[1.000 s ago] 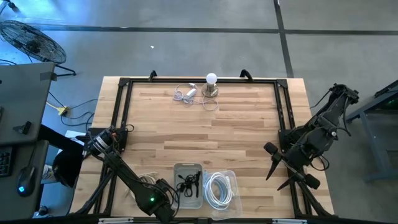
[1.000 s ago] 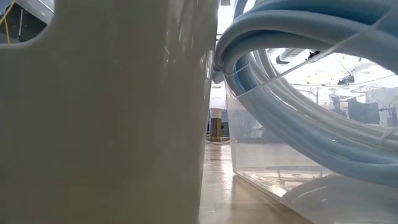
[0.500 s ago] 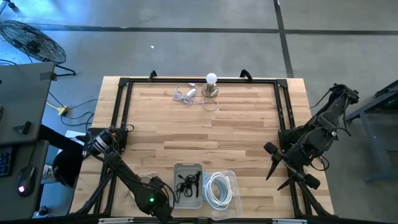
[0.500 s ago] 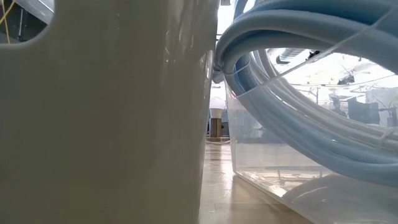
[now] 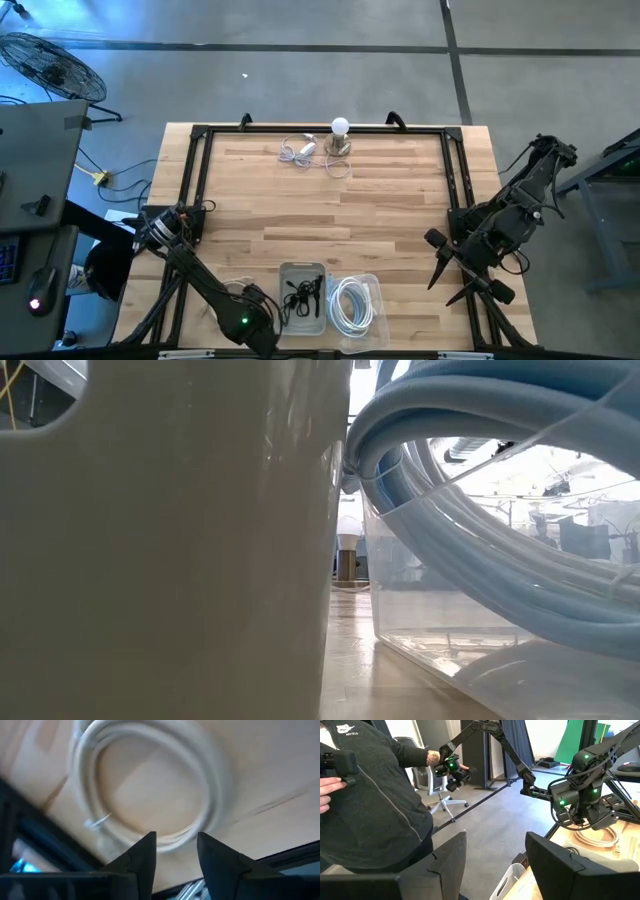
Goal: Pick & Place USB Port
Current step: Put the brown HDMI cable into the transparent bin
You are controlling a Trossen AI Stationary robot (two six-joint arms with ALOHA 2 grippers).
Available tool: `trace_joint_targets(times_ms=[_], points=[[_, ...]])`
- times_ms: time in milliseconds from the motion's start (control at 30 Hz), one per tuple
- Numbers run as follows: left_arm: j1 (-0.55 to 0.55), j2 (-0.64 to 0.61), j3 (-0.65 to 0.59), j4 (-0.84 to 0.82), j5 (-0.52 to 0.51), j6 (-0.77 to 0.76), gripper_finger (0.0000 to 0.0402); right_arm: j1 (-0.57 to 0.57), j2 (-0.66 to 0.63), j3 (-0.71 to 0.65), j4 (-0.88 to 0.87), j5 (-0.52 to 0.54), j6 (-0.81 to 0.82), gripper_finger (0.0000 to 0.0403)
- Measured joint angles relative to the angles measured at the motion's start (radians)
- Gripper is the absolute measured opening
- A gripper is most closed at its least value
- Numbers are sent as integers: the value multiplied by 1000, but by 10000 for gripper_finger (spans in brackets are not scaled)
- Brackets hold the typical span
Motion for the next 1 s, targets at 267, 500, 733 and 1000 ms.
trace_joint_targets(times_ms=[267, 500, 733, 1000], points=[[0, 0, 0, 108, -64, 66, 158, 0, 0, 0, 0, 0, 1, 197], [0, 0, -15, 135, -69, 69, 164, 0, 0, 0, 0, 1, 22, 197], [0, 1, -108, 287, -47, 66, 164, 0, 1, 0, 0, 1, 39, 197], [0, -7, -192, 425, -50, 153, 160, 0, 1, 0, 0, 1, 53, 197]])
